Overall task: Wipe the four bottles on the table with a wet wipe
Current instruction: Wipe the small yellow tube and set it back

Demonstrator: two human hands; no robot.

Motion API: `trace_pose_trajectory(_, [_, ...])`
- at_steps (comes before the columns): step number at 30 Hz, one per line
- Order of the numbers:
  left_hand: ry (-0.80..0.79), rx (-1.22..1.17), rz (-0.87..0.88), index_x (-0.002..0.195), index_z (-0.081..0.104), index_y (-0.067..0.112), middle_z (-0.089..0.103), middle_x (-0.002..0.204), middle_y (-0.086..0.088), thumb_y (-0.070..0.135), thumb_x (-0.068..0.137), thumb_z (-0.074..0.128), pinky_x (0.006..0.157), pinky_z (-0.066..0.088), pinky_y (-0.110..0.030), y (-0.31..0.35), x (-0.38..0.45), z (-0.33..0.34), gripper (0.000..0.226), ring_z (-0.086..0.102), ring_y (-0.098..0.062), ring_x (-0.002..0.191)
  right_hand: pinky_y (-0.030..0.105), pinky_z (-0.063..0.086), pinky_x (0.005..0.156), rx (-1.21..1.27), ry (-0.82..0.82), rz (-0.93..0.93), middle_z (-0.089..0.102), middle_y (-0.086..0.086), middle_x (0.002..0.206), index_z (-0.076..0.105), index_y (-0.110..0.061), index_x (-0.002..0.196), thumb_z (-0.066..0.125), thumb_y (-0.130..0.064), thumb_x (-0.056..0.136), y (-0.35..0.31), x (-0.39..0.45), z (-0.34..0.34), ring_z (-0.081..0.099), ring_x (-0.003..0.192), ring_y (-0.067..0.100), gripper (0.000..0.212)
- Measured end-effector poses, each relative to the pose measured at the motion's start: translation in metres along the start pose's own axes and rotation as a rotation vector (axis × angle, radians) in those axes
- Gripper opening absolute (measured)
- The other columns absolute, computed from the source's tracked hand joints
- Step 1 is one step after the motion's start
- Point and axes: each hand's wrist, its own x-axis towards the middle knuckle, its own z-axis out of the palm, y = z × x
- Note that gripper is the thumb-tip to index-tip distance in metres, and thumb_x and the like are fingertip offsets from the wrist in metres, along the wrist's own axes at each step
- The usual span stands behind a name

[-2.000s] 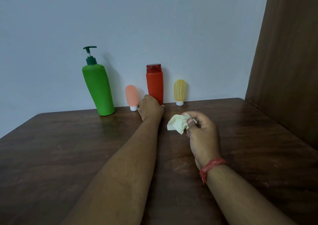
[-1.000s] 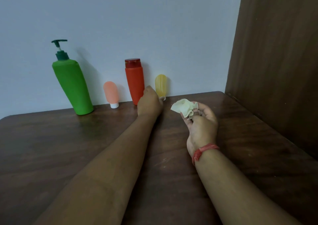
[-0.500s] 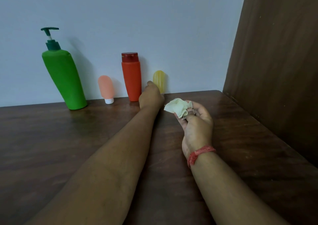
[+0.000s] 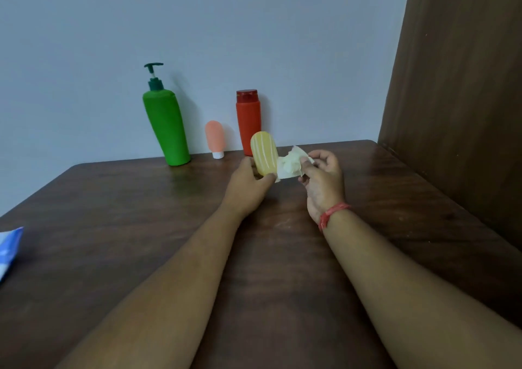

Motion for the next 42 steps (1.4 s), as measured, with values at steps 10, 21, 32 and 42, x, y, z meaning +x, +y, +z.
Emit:
trace_pose_trajectory(10, [0.191, -0.102, -0.062, 0.116, 0.054, 0.025, 0.066, 0.103, 0.006, 0.022, 0.089, 0.069, 0.073, 0.052, -0.023, 0.002, -0.123, -0.074, 0.030, 0.067, -0.010, 0.086, 0.033, 0.054, 0.076, 0.128, -0.219, 0.179, 0.069, 0.005, 0.100, 0.057, -0.016, 0.091, 0.060, -0.001, 0.093, -0.014, -0.091, 0.023, 0.067, 0.096, 0.023, 0.016])
trace_pose_trajectory(21, [0.039, -0.215, -0.144, 0.133, 0.054, 0.031, 0.071, 0.104, 0.011, 0.024, 0.097, 0.059, 0.068, 0.051, -0.022, -0.001, -0.187, -0.104, 0.037, 0.071, -0.008, 0.068, 0.032, 0.053, 0.076, -0.530, -0.493, -0.203, 0.065, -0.002, 0.088, 0.063, -0.018, 0.089, 0.062, -0.004, 0.091, -0.013, -0.156, 0.043, 0.062, 0.081, 0.011, 0.014])
trace_pose_trajectory(32, [0.018, -0.448, -0.184, 0.137, 0.055, 0.018, 0.073, 0.110, -0.002, 0.014, 0.099, 0.061, 0.087, 0.061, -0.038, -0.012, -0.177, -0.107, 0.039, 0.075, -0.017, 0.087, 0.010, 0.046, 0.088, -0.876, -0.770, -0.447, 0.053, -0.009, 0.123, 0.060, -0.020, 0.131, 0.069, 0.000, 0.084, -0.009, -0.152, 0.034, 0.053, 0.106, 0.003, 0.051])
trace_pose_trajectory(42, [-0.133, -0.204, -0.089, 0.135, 0.054, 0.037, 0.071, 0.098, 0.003, 0.025, 0.098, 0.062, 0.073, 0.052, -0.030, -0.011, -0.176, -0.105, 0.040, 0.062, -0.018, 0.072, 0.011, 0.041, 0.073, -0.812, -0.361, -0.499, 0.061, -0.009, 0.095, 0.072, -0.016, 0.099, 0.069, -0.003, 0.085, -0.018, -0.146, 0.033, 0.056, 0.086, 0.003, 0.019])
